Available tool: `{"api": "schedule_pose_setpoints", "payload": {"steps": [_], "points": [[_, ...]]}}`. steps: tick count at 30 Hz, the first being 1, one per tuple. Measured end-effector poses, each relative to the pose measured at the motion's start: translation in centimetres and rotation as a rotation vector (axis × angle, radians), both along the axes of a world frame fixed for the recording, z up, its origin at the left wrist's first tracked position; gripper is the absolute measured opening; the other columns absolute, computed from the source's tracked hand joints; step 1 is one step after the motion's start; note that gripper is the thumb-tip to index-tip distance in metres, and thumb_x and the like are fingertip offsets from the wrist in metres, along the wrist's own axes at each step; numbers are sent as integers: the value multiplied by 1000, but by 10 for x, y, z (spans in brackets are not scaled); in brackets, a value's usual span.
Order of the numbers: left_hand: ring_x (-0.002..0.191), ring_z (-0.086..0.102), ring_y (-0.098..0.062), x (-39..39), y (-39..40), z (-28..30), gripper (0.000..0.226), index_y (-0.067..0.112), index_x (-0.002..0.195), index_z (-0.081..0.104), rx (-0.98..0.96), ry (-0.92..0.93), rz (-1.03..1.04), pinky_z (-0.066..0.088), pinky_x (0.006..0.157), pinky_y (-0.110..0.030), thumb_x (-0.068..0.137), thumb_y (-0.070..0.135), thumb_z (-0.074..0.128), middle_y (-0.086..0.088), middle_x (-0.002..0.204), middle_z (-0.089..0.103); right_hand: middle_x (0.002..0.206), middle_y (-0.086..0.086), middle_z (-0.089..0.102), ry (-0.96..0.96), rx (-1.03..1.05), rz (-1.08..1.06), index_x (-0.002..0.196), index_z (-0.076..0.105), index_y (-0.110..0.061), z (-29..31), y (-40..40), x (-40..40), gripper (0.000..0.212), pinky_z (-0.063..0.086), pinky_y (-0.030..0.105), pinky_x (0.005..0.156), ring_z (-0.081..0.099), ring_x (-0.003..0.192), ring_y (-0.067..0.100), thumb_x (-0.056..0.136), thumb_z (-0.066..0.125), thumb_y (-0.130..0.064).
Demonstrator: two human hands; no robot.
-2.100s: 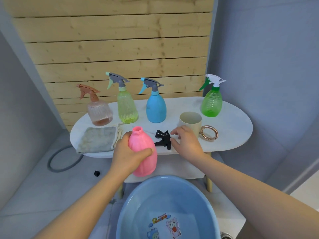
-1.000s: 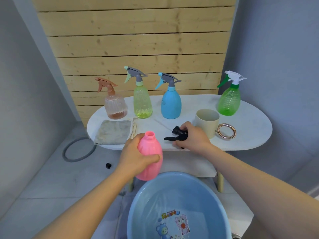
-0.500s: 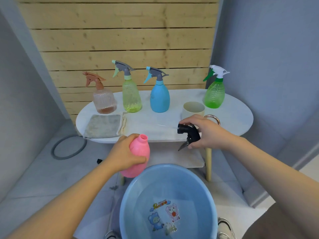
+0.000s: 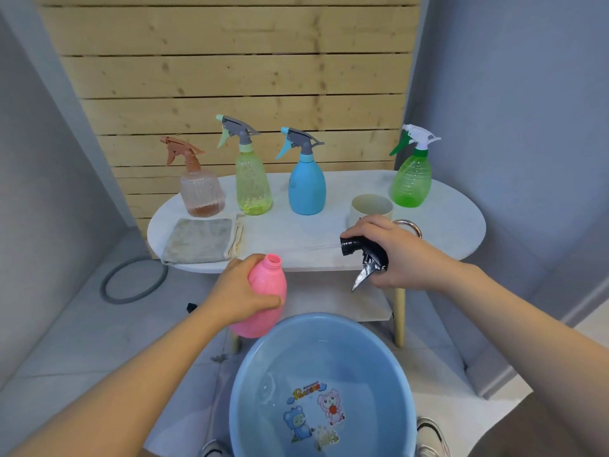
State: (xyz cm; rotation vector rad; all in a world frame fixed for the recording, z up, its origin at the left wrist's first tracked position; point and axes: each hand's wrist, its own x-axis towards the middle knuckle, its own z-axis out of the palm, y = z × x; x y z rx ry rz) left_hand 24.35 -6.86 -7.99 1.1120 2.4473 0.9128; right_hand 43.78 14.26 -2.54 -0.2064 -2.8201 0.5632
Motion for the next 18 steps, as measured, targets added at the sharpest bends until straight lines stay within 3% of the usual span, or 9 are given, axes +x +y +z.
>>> {"api": "schedule_pose_setpoints", "payload": {"steps": [5, 18], "points": [[103, 50, -24, -3, 1, -3, 71, 31, 128, 48, 7, -22, 8, 44, 80, -33, 65, 26, 81, -4, 118, 48, 117, -11, 41, 21, -2, -1, 126, 50, -27, 2, 2, 5, 71, 26, -3, 87, 35, 107, -17, 62, 72, -5], [99, 53, -23, -1, 3, -2, 70, 36, 122, 50, 0, -42, -2, 45, 75, -32, 59, 32, 80, -3, 113, 51, 118, -11, 40, -71, 22, -1, 126, 48, -29, 5, 1, 9, 72, 32, 1, 85, 39, 104, -2, 62, 69, -5]]}}
